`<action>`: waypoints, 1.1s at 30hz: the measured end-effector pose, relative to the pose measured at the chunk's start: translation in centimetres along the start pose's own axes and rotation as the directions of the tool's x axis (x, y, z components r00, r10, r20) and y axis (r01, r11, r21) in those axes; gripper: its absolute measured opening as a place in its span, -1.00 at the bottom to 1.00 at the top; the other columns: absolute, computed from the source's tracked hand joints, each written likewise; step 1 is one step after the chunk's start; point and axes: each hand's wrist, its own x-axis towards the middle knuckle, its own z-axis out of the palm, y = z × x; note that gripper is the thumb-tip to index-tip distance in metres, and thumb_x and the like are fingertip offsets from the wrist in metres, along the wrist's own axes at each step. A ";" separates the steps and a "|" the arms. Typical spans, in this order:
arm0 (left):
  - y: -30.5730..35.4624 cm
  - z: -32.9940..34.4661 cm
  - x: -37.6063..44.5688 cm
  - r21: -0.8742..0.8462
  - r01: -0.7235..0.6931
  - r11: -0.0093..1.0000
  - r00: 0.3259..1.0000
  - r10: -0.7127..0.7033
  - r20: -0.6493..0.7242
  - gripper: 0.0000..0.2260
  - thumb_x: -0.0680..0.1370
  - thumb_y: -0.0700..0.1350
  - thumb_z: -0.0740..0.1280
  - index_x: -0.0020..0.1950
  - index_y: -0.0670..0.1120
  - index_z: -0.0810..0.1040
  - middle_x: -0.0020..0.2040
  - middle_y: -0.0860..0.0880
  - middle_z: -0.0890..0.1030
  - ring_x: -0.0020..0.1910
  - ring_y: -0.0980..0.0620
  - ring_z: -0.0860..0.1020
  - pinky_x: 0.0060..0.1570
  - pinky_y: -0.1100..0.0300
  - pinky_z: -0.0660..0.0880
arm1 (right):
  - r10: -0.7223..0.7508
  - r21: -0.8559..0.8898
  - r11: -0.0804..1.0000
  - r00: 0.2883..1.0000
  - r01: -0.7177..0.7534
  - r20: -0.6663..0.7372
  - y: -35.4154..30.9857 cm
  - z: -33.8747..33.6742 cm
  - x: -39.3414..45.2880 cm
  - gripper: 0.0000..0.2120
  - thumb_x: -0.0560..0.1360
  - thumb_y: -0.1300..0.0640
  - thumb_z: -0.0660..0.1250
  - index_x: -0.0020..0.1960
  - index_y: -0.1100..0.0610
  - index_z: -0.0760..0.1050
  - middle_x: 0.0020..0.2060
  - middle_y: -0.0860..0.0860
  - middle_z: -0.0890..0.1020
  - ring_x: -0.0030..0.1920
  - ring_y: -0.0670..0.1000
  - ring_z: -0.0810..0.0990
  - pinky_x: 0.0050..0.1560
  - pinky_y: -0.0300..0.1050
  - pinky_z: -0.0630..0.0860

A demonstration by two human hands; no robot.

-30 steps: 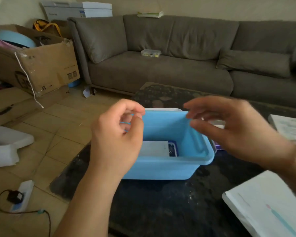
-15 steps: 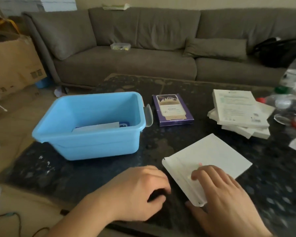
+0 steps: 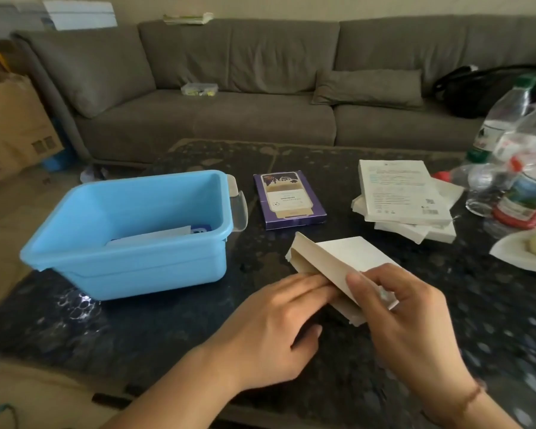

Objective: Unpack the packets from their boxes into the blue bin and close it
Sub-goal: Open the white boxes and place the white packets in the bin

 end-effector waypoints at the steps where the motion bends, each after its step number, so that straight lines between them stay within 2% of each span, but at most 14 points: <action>1: 0.1 0.2 0.2 0.037 -0.012 0.999 1.000 0.011 0.022 -0.50 0.56 -0.04 0.31 0.50 0.07 0.33 0.49 0.15 0.37 0.50 0.24 0.22 0.44 0.21 0.32 | -0.003 -0.002 1.000 1.000 0.003 -0.002 0.1 0.0 0.0 -0.72 0.49 -0.15 0.30 -0.31 -0.03 0.56 -0.30 -0.15 0.60 -0.38 -0.06 0.55 -0.40 -0.03 0.50; 4: 0.7 1.1 0.7 0.165 -0.066 0.984 0.996 0.056 0.062 -0.52 0.52 0.03 0.31 0.43 0.12 0.32 0.42 0.18 0.38 0.44 0.10 0.25 0.18 0.17 0.47 | -0.040 -0.036 0.999 0.999 0.040 0.006 0.2 0.3 0.0 -0.66 0.51 -0.18 0.27 -0.31 -0.02 0.58 -0.35 -0.10 0.61 -0.31 -0.07 0.58 -0.33 0.04 0.53; 6: 1.1 2.0 0.9 0.191 -0.071 0.979 0.997 0.064 0.044 -0.59 0.53 0.04 0.31 0.37 0.10 0.38 0.37 0.16 0.43 0.39 0.04 0.30 0.14 0.12 0.51 | -0.056 -0.058 0.997 0.998 0.058 0.023 0.1 0.4 -0.2 -0.68 0.49 -0.18 0.26 -0.29 0.00 0.59 -0.34 -0.10 0.61 -0.29 -0.08 0.59 -0.32 0.04 0.54; 9: 1.2 2.7 0.9 0.209 -0.062 0.976 0.993 0.081 -0.081 -0.75 0.57 -0.03 0.33 0.25 0.07 0.56 0.25 0.12 0.59 0.28 0.02 0.43 0.05 0.15 0.48 | -0.079 -0.068 0.994 0.997 0.080 0.014 0.2 0.3 -0.2 -0.66 0.46 -0.21 0.23 -0.26 -0.01 0.62 -0.34 -0.13 0.62 -0.29 -0.08 0.59 -0.35 0.03 0.55; 11: 1.1 2.7 0.9 0.274 -0.097 0.957 0.968 0.155 -0.198 -0.84 0.56 -0.11 0.35 0.11 0.02 0.66 0.09 0.09 0.67 0.11 -0.01 0.50 -0.08 0.17 0.42 | -0.095 -0.066 0.993 0.995 0.096 0.020 0.3 0.2 -0.1 -0.65 0.47 -0.22 0.23 -0.26 -0.01 0.63 -0.33 -0.15 0.62 -0.29 -0.08 0.60 -0.36 0.03 0.55; 13: 0.7 2.2 0.5 0.322 -0.130 0.938 0.934 0.225 -0.277 -0.87 0.57 -0.14 0.36 0.01 0.01 0.71 0.01 0.09 0.71 -0.07 0.01 0.50 -0.18 0.18 0.38 | -0.109 -0.067 0.992 0.994 0.111 0.026 0.6 0.2 -0.2 -0.66 0.51 -0.21 0.25 -0.28 -0.04 0.62 -0.33 -0.16 0.62 -0.27 -0.08 0.60 -0.34 -0.04 0.54; 16: -0.2 1.0 -0.7 0.351 -0.182 0.919 0.906 0.295 -0.303 -0.90 0.56 -0.14 0.41 -0.05 -0.01 0.74 0.00 0.07 0.72 -0.18 0.05 0.53 -0.27 0.22 0.40 | -0.118 -0.079 0.990 0.993 0.120 0.032 1.0 0.0 -0.2 -0.66 0.48 -0.24 0.22 -0.29 -0.07 0.60 -0.30 -0.20 0.62 -0.23 -0.10 0.61 -0.33 -0.16 0.49; 19: -1.5 0.2 -2.4 0.338 -0.199 0.920 0.894 0.312 -0.322 -0.86 0.59 -0.17 0.35 -0.07 -0.08 0.71 0.07 0.00 0.72 -0.22 0.09 0.65 -0.36 0.22 0.52 | -0.130 -0.082 0.988 0.990 0.135 0.062 1.3 0.0 -0.3 -0.70 0.51 -0.21 0.24 -0.26 -0.10 0.60 -0.25 -0.24 0.62 -0.15 -0.12 0.62 -0.32 -0.15 0.53; 22: -2.6 -0.2 -4.2 0.237 -0.216 0.947 0.875 0.295 -0.383 -0.90 0.63 -0.21 0.26 -0.04 -0.12 0.55 0.19 -0.08 0.67 -0.07 0.06 0.70 -0.31 0.23 0.59 | -0.164 -0.138 0.975 0.982 0.176 0.093 1.5 0.1 -0.6 -0.72 0.52 -0.19 0.23 -0.25 -0.09 0.58 -0.23 -0.25 0.61 -0.08 -0.12 0.61 -0.26 -0.09 0.57; 24: -2.9 -0.4 -5.4 0.139 -0.208 0.968 0.869 0.248 -0.429 -0.92 0.66 -0.19 0.22 -0.01 -0.12 0.46 0.22 -0.10 0.64 0.10 0.04 0.67 -0.20 0.21 0.63 | -0.204 -0.216 0.950 0.972 0.225 0.115 1.4 0.3 -0.9 -0.72 0.52 -0.18 0.22 -0.25 -0.09 0.56 -0.22 -0.25 0.61 -0.09 -0.12 0.61 -0.22 -0.10 0.57; 26: -3.0 -1.0 -6.5 0.031 -0.185 0.982 0.858 0.177 -0.483 -0.91 0.67 -0.16 0.19 0.01 -0.12 0.44 0.23 -0.06 0.63 0.18 0.04 0.63 -0.09 0.19 0.64 | -0.229 -0.287 0.920 0.960 0.268 0.164 1.4 0.6 -1.2 -0.72 0.53 -0.17 0.24 -0.25 -0.07 0.58 -0.19 -0.24 0.61 -0.09 -0.12 0.60 -0.14 -0.12 0.58; 30: -2.5 -2.8 -7.4 -0.070 -0.182 0.981 0.818 0.112 -0.564 -0.90 0.67 -0.15 0.18 0.01 -0.14 0.44 0.16 -0.03 0.62 0.16 0.04 0.63 -0.02 0.19 0.61 | -0.156 -0.445 0.829 0.904 0.339 0.398 1.4 1.4 -2.0 -0.72 0.46 -0.22 0.23 -0.22 -0.09 0.59 -0.11 -0.24 0.61 -0.03 -0.10 0.61 -0.05 -0.16 0.60; 32: -2.0 -3.7 -7.5 -0.072 -0.186 0.980 0.804 0.109 -0.585 -0.91 0.67 -0.15 0.19 0.00 -0.14 0.45 0.14 -0.02 0.63 0.14 0.05 0.64 0.03 0.22 0.59 | -0.114 -0.453 0.833 0.900 0.318 0.421 0.7 1.7 -2.4 -0.68 0.42 -0.31 0.22 -0.19 -0.11 0.60 -0.05 -0.26 0.60 0.09 -0.12 0.59 0.05 -0.19 0.57; 33: -1.7 -4.1 -7.5 -0.071 -0.189 0.979 0.798 0.111 -0.593 -0.91 0.67 -0.15 0.19 0.00 -0.13 0.45 0.14 -0.01 0.63 0.14 0.06 0.64 0.03 0.23 0.59 | -0.109 -0.413 0.868 0.918 0.275 0.381 0.0 1.8 -2.6 -0.65 0.41 -0.35 0.21 -0.19 -0.12 0.59 -0.04 -0.28 0.60 0.12 -0.18 0.56 0.07 -0.21 0.55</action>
